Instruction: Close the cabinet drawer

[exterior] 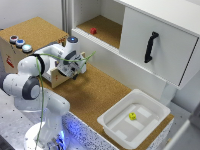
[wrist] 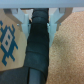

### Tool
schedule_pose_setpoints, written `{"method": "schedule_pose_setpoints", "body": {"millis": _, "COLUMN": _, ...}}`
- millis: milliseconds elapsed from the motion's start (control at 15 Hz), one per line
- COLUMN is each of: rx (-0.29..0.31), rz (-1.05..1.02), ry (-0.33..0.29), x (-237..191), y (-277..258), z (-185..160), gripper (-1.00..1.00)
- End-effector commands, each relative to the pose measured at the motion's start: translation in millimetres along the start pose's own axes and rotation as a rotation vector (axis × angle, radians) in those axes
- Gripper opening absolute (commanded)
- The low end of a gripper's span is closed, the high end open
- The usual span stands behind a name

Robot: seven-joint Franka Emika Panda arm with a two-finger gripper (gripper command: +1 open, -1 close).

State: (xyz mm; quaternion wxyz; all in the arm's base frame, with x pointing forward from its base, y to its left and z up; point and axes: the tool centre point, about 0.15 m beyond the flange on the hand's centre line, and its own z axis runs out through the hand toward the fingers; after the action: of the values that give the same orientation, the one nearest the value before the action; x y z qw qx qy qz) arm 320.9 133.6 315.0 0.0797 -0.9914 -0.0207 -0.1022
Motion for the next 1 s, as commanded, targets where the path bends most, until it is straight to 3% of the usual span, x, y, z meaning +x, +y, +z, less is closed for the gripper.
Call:
{"method": "schedule_pose_setpoints", "body": {"millis": 0, "rx": 0.025, "rz": 0.007, "ry": 0.009, "x": 7.3, "y": -38.6, "z": 30.4, "gripper": -1.00}}
{"method": "schedule_pose_setpoints", "body": {"millis": 933, "rx": 0.128, "rz": -0.070, "ry": -0.040, "x": 5.8, "y": -163.0, "z": 86.2, "gripper": -1.00}}
